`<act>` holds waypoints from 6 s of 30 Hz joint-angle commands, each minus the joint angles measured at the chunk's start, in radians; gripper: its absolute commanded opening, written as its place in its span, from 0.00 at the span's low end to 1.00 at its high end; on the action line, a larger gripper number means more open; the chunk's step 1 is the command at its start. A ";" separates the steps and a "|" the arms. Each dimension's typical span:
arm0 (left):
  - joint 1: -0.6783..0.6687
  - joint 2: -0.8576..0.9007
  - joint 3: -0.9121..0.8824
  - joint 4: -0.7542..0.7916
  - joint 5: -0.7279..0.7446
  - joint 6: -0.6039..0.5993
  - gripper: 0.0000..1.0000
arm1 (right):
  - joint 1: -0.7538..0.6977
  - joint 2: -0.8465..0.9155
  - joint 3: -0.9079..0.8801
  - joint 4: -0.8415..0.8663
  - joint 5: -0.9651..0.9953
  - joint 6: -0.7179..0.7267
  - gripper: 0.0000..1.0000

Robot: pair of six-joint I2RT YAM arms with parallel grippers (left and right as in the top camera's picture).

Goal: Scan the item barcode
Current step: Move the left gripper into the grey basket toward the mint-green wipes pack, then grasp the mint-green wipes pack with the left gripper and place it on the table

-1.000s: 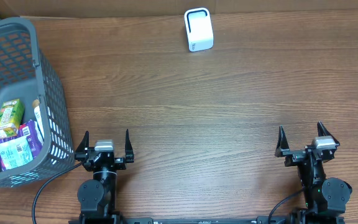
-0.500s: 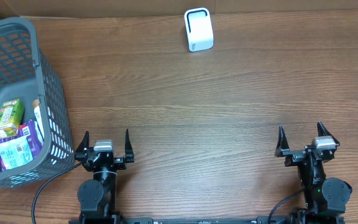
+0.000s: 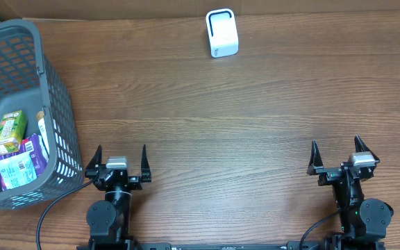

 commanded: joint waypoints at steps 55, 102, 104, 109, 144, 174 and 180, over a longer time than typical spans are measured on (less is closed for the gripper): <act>0.013 1.077 1.527 -1.030 0.355 -0.122 0.99 | 0.005 0.723 1.069 -0.778 -0.481 0.032 1.00; 0.811 1.699 1.973 -1.535 -0.167 -0.608 1.00 | 0.005 0.880 1.069 -0.804 -0.447 0.000 1.00; 0.809 1.699 1.910 -1.500 -0.167 -0.608 1.00 | 0.005 0.880 1.068 -0.804 -0.447 0.000 1.00; 0.809 1.699 1.733 -1.360 -0.167 -0.602 0.99 | 0.005 0.887 1.068 -0.803 -0.447 0.000 1.00; 0.803 1.698 1.339 -0.941 -0.069 -0.476 0.04 | 0.005 0.962 1.068 -0.811 -0.447 0.001 1.00; 0.520 1.646 2.318 -1.395 0.062 -0.377 0.04 | 0.005 0.971 1.068 -0.819 -0.447 0.002 1.00; 0.267 1.603 2.421 -1.471 0.076 -0.350 0.04 | 0.005 0.971 1.068 -0.822 -0.447 0.002 1.00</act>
